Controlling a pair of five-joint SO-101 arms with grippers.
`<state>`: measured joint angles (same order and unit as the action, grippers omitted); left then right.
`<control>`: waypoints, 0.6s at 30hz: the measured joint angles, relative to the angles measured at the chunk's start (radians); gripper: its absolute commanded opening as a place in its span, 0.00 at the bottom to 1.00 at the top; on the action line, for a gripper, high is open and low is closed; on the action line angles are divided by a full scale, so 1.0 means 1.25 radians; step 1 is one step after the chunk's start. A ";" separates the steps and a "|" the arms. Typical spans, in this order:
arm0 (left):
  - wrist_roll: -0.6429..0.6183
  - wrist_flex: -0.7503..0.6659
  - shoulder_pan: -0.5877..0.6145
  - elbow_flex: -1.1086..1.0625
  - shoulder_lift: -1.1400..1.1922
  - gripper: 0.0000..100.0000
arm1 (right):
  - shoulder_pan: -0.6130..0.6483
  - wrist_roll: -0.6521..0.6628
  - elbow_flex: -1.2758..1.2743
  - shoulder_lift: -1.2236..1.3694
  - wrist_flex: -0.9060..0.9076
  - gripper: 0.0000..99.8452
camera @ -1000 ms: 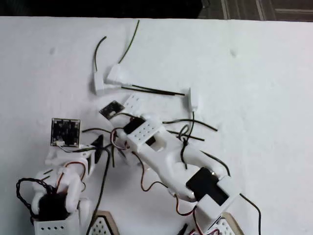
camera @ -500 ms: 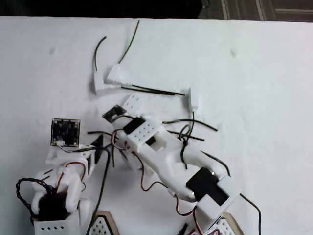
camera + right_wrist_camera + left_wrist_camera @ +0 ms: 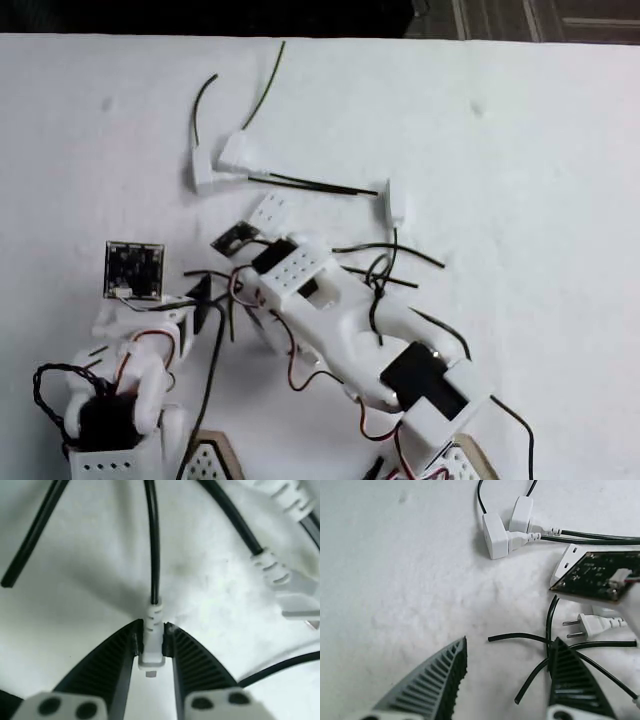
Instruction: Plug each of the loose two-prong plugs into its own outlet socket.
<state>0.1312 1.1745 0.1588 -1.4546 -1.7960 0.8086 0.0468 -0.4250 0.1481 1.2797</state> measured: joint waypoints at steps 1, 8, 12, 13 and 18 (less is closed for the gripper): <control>0.000 0.000 0.000 0.000 0.000 0.27 | 0.000 0.000 0.000 0.000 0.006 0.02; 0.000 0.000 0.000 0.000 0.000 0.26 | 0.000 0.001 0.025 -0.075 0.096 0.02; 0.000 0.000 0.007 0.000 0.000 0.26 | 0.000 0.001 0.025 -0.198 0.124 0.02; 0.000 0.000 0.017 0.000 0.000 0.26 | 0.000 0.001 0.023 -0.232 0.126 0.02; -0.031 0.000 0.077 0.007 0.000 0.27 | -0.001 0.001 0.023 -0.396 0.129 0.02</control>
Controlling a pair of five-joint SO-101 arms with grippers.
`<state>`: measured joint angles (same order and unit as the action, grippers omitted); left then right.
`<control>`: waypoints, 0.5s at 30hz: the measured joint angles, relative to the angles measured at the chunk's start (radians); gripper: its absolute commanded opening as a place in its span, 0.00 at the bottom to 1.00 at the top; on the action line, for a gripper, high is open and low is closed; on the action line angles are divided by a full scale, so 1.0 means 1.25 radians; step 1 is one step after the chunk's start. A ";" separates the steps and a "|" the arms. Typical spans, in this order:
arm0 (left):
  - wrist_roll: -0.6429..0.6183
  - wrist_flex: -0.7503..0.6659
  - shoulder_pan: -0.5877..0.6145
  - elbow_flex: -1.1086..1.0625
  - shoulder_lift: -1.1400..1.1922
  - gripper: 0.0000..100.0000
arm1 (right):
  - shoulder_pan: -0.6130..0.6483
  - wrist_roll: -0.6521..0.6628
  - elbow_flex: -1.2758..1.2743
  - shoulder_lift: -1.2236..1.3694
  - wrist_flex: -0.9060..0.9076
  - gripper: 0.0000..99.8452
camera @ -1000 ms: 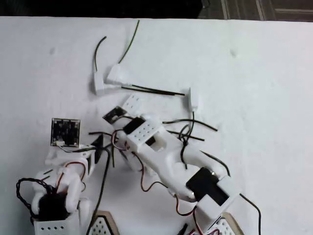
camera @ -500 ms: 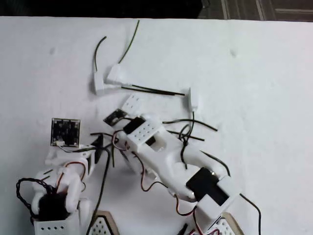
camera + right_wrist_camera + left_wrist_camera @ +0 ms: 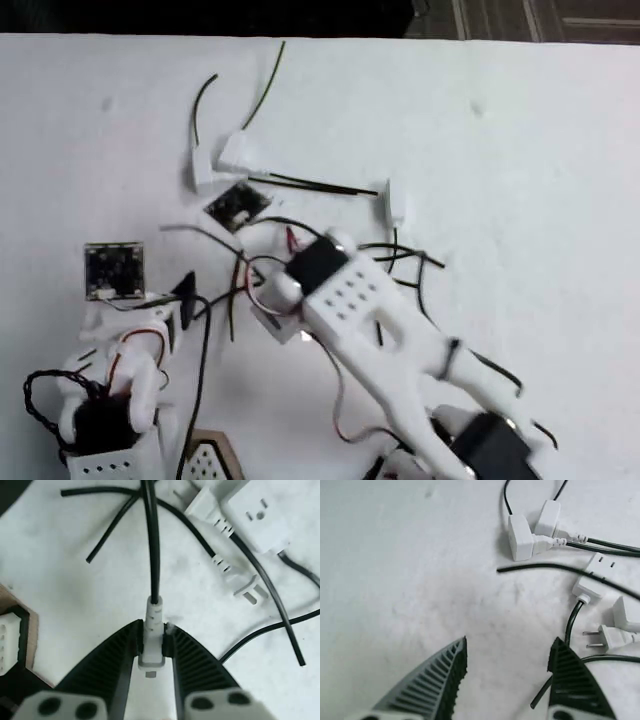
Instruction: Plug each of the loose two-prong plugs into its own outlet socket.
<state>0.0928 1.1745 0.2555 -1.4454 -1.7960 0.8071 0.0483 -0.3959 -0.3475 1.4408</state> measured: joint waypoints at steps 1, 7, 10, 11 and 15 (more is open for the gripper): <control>-0.015 0.000 0.007 0.001 0.000 0.27 | -0.002 0.000 0.000 -0.029 0.000 0.02; -0.036 0.000 0.011 0.001 0.000 0.27 | -0.015 0.000 -0.026 -0.147 -0.005 0.02; -0.037 0.000 -0.002 0.001 0.000 0.27 | 0.005 0.000 -0.079 -0.182 -0.043 0.02; -0.038 0.000 -0.018 0.001 0.000 0.27 | 0.020 0.000 -0.098 -0.189 -0.059 0.02; -0.038 0.000 -0.079 0.001 0.000 0.27 | 0.066 0.000 -0.151 -0.228 -0.107 0.02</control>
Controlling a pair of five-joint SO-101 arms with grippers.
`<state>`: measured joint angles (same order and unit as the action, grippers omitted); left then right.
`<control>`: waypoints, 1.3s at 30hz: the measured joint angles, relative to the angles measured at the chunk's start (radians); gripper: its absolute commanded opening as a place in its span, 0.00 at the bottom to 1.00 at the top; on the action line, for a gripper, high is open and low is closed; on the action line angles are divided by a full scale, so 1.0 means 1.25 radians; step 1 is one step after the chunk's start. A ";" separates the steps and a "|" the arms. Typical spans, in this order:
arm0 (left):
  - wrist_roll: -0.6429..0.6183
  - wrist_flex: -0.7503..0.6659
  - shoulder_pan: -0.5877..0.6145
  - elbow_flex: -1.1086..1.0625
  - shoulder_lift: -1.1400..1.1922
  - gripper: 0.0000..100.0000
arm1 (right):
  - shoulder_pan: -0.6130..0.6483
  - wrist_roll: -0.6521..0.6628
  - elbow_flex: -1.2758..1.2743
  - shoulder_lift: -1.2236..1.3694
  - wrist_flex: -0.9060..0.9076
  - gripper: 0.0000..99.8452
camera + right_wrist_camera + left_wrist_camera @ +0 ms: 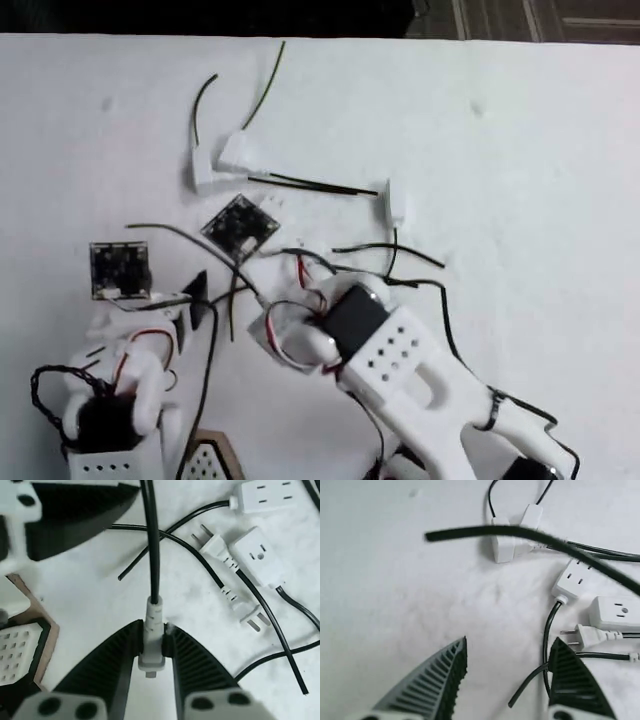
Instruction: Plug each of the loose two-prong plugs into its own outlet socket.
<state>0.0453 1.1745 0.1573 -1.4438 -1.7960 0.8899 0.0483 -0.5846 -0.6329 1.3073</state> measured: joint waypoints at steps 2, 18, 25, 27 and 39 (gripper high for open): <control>0.000 0.000 -0.025 0.000 0.000 0.27 | 0.004 0.000 -0.012 -0.023 -0.014 0.02; -0.002 0.054 -0.270 0.107 -0.001 0.27 | 0.071 -0.002 -0.103 -0.085 -0.086 0.02; -0.002 0.082 -0.308 0.137 -0.001 0.27 | 0.072 -0.002 -0.108 -0.085 -0.086 0.02; -0.002 0.082 -0.308 0.137 -0.001 0.27 | 0.069 -0.002 -0.110 -0.085 -0.086 0.02; 0.005 0.016 -0.018 0.137 0.001 0.27 | -0.086 -0.002 -0.110 -0.085 -0.086 0.02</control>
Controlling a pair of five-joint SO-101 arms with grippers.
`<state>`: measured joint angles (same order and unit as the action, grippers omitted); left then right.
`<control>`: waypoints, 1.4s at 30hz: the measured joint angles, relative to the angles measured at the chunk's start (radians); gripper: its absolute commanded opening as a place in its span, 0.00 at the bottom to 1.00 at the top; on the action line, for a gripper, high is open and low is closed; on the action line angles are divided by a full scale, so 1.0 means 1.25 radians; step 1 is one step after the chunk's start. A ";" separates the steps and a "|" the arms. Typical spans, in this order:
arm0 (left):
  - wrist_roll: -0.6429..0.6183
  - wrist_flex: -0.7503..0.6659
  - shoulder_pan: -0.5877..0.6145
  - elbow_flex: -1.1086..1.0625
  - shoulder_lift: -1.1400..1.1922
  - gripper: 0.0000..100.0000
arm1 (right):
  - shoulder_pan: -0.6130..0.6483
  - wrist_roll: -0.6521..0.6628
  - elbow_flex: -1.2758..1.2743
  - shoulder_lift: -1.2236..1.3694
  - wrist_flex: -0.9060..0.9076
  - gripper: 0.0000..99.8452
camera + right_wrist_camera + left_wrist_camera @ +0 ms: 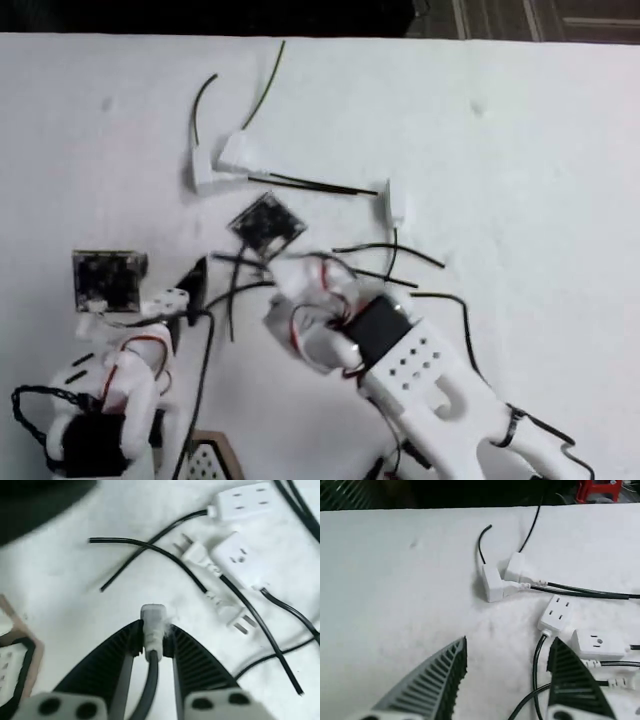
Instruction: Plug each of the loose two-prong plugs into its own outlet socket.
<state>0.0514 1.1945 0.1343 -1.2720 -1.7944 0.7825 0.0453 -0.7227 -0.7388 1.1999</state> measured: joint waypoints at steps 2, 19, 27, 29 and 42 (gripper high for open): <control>0.032 -0.005 0.004 -0.015 0.000 0.27 | -0.047 0.000 0.000 0.000 0.000 0.02; 0.101 -0.022 -0.080 0.038 0.237 0.27 | -0.185 0.000 -0.092 -0.001 -0.071 0.02; 0.101 -0.081 -0.120 0.311 0.691 0.35 | -0.261 0.000 -0.092 -0.001 -0.072 0.02; 0.101 -0.118 -0.120 0.356 0.794 0.35 | -0.281 0.000 -0.092 -0.001 -0.072 0.02; 0.179 -0.298 -0.120 0.694 1.495 0.30 | -0.334 0.000 -0.092 -0.001 -0.097 0.02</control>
<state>0.2754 0.8216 -0.0161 -0.4051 0.0744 0.3652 0.0453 -0.8378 -0.7403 1.0787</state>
